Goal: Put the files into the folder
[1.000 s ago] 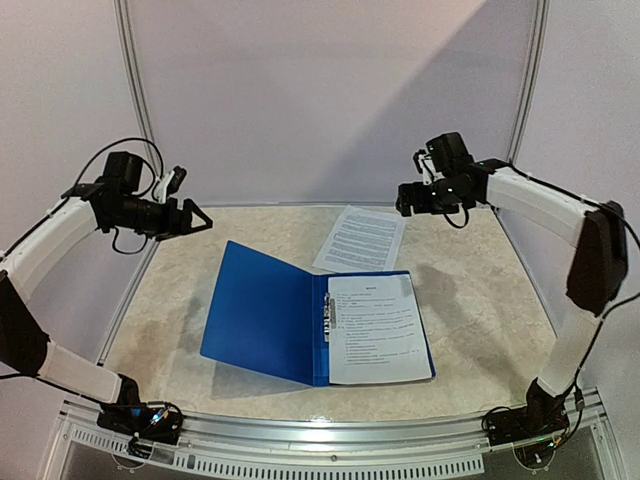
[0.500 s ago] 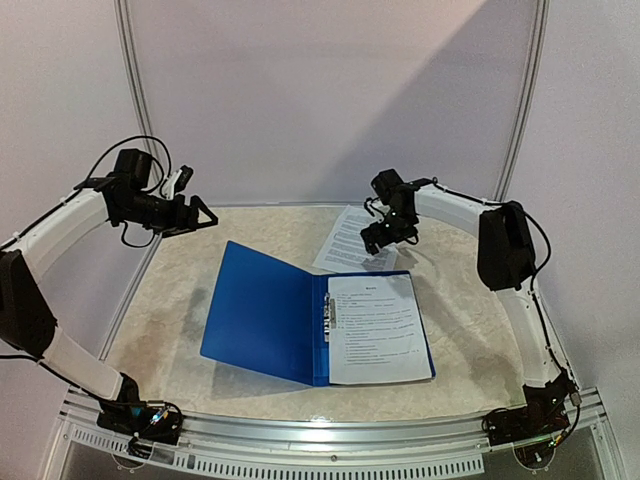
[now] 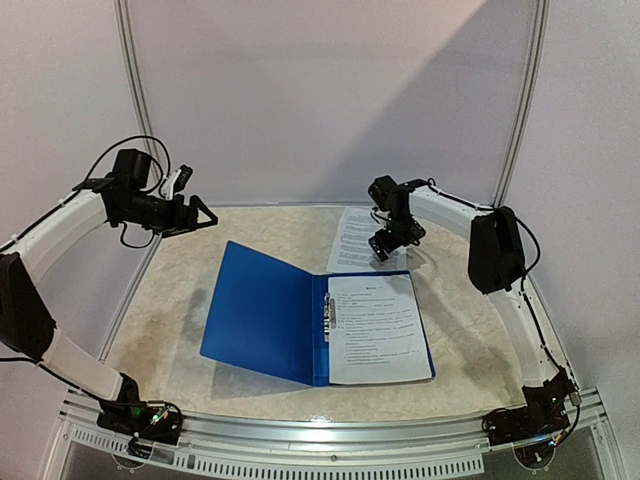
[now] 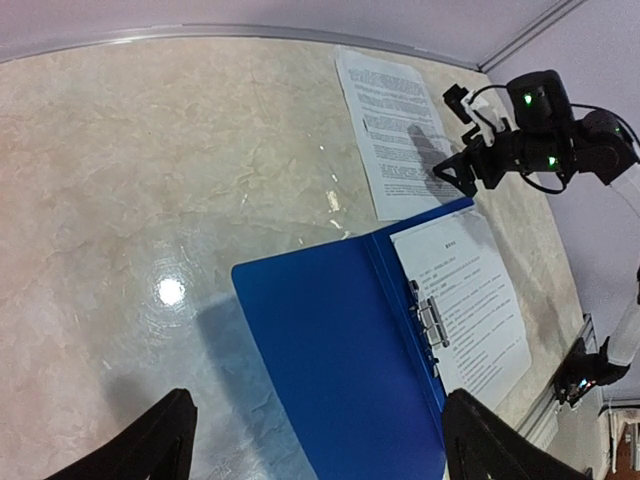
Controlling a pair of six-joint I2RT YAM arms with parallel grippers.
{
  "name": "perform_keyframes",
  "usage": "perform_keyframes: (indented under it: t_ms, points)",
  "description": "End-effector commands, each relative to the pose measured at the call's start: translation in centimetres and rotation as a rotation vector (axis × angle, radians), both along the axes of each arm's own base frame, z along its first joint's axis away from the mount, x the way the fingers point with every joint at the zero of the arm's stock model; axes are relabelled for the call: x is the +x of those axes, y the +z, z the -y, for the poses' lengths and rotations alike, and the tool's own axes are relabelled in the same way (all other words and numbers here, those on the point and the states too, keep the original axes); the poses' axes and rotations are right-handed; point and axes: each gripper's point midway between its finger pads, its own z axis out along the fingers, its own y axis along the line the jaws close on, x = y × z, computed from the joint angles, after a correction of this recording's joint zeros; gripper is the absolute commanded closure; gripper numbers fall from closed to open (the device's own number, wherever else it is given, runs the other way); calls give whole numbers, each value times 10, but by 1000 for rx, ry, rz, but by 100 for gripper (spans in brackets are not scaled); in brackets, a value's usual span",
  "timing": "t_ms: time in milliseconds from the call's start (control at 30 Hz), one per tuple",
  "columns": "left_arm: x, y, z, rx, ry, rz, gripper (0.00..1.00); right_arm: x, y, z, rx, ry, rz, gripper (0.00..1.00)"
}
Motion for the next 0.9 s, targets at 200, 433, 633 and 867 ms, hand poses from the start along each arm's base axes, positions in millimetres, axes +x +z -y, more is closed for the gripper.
perform_keyframes:
  t_ms: [200, 433, 633, 867]
  points:
    - [-6, 9, 3, -7, -17, 33, 14, -68, -52, 141, -155, -265, -264, 1]
    - [-6, 9, 4, -14, -18, 30, 14, -98, -42, 207, -149, -416, -279, 1]
    - [-8, 13, 5, -23, -23, 38, 14, -144, -38, 240, -143, -488, -323, 1]
    - [-11, 20, 7, -34, -33, 52, 13, -205, -25, 249, -160, -531, -373, 1]
